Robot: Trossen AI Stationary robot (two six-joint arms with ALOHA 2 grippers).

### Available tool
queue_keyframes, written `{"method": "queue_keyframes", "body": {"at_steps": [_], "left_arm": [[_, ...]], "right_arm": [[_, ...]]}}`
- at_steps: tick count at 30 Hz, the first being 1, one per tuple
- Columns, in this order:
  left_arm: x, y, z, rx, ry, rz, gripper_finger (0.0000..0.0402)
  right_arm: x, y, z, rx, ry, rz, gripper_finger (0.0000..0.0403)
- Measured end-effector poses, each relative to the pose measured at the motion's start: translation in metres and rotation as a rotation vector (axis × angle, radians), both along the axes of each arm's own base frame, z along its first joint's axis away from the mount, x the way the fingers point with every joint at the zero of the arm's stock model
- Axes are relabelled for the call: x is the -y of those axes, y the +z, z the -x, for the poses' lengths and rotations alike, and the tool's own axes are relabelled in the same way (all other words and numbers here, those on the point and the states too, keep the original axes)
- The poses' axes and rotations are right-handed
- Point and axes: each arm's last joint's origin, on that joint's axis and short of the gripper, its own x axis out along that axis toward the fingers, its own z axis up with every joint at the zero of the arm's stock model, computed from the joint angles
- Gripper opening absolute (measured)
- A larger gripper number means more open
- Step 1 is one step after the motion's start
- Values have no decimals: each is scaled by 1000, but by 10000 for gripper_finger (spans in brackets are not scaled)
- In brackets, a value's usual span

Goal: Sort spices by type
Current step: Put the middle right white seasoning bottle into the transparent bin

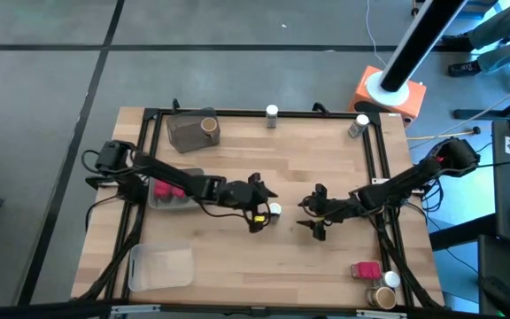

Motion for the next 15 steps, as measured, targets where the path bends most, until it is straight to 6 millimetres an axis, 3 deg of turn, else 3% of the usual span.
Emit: {"method": "queue_keyframes", "body": {"at_steps": [8,15], "left_arm": [[-2,-33,-11,-76,-73,42,288],[1,-34,-12,-64,-102,19,272]], "right_arm": [[1,0,0,11,-21,14,293],[1,1,-1,28,-45,26,293]]}}
